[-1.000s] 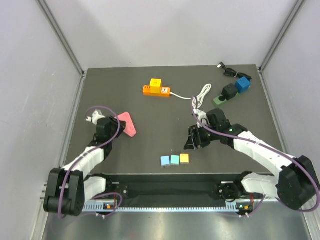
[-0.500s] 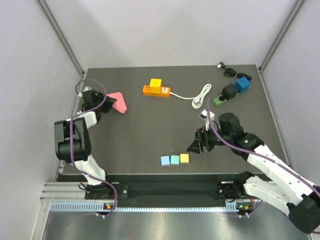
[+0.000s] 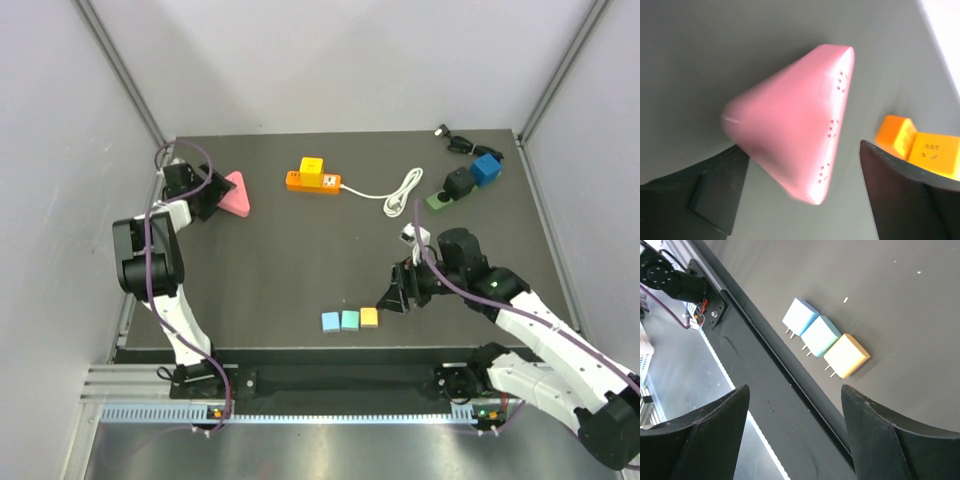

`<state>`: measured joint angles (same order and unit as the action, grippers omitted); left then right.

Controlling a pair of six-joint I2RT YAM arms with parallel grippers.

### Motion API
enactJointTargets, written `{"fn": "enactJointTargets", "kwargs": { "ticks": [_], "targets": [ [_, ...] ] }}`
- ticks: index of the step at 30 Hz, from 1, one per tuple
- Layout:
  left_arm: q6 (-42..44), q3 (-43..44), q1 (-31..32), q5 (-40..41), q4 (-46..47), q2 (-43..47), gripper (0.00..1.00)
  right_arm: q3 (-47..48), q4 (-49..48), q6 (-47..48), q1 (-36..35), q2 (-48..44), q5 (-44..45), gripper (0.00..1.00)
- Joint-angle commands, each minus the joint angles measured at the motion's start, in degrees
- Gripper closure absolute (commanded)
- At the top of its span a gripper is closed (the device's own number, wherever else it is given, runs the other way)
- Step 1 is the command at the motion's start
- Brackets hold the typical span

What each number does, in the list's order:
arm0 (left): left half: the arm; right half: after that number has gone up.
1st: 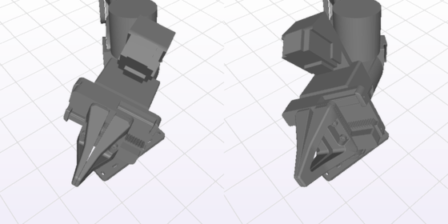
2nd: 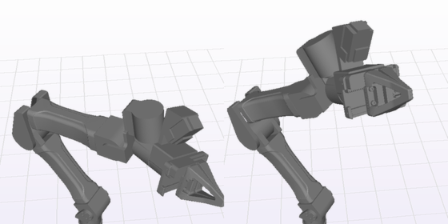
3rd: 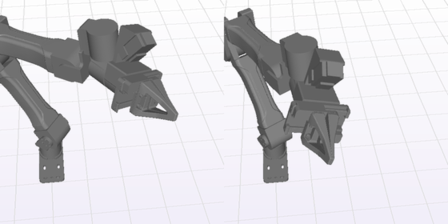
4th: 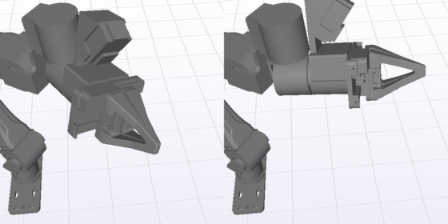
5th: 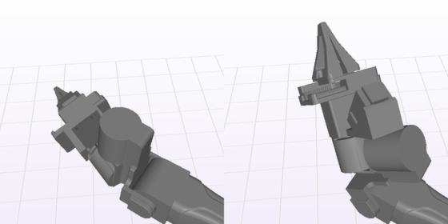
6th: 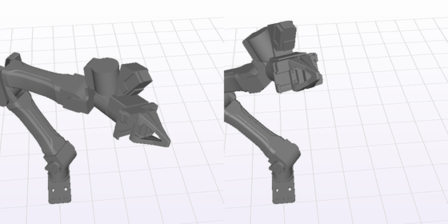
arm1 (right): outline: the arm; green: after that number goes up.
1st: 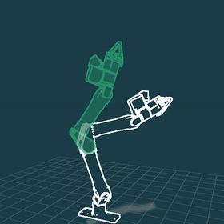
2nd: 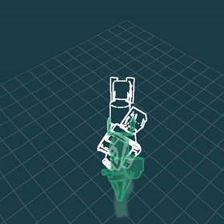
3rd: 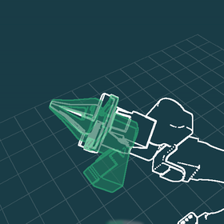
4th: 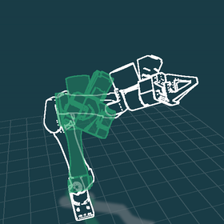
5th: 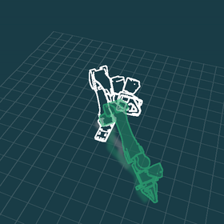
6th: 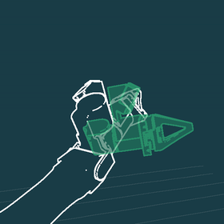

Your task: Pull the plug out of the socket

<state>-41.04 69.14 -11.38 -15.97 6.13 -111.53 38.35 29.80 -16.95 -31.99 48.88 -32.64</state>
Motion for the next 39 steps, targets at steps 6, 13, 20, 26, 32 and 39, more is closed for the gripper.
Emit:
{"fn": "enactJointTargets", "kwargs": {
  "ticks": [6,13,20,26,32,39],
  "targets": [
    [7.0,5.7,-1.2,10.1,-18.8,5.8,0.02,4.0,-2.5,1.0,0.3,5.7,1.2,0.26],
    [9.0,4.6,-1.2,14.1,-26.7,16.3,0.02,11.5,-7.9,-4.0,0.3,17.8,9.9,0.25],
    [-4.2,-20.3,6.0,1.0,-9.3,36.1,0.19,26.2,-16.2,-9.9,2.3,36.3,20.9,0.25],
    [-8.2,-33.4,19.5,-5.4,-3.9,43.6,0.22,45.8,-18.6,-11.4,5.3,55.9,20.3,0.34],
    [-0.4,-35.8,20.6,-7.9,-11.0,53.2,0.25,66.1,-16.2,-9.2,7.9,73.6,17.2,0.48],
    [4.4,-34.8,20.8,-11.1,-14.7,54.7,0.27,76.6,-16.5,-7.8,9.5,85.1,13.3,0.57]
  ]
}}
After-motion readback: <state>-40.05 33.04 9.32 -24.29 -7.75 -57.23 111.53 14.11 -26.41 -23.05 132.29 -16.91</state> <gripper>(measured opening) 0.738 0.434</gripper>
